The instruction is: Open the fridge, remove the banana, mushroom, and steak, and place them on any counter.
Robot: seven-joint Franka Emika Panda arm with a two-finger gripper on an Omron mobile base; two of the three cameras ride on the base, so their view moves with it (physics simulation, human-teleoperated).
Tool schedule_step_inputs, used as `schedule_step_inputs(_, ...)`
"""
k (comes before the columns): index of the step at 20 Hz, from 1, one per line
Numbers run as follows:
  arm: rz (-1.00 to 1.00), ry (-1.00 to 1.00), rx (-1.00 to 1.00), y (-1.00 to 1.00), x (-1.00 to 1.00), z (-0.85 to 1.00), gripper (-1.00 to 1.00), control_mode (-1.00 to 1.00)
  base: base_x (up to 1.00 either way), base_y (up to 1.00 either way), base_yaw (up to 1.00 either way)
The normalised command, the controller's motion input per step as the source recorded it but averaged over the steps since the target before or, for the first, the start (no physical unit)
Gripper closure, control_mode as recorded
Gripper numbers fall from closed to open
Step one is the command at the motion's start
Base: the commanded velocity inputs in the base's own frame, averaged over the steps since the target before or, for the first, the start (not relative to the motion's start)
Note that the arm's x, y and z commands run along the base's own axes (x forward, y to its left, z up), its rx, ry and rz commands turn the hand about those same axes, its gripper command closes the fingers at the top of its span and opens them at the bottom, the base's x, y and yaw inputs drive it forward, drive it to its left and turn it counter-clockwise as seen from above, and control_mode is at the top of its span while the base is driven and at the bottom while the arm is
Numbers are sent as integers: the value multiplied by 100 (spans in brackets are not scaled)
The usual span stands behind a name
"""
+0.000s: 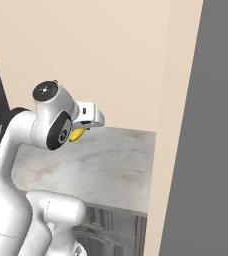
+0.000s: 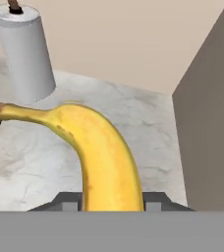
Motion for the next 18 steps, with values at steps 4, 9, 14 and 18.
schedule_step_inputs(4,2,17,5,-9,100,-43,100,-100,0,0,0)
schedule_step_inputs(9,0,12,0,0,100,-72,100,-100,0,0,0)
schedule_step_inputs(14,0,16,0,0,94,-100,100,-100,0,0,0)
schedule_step_inputs(18,0,14,0,0,68,-100,100,-100,0,0,0)
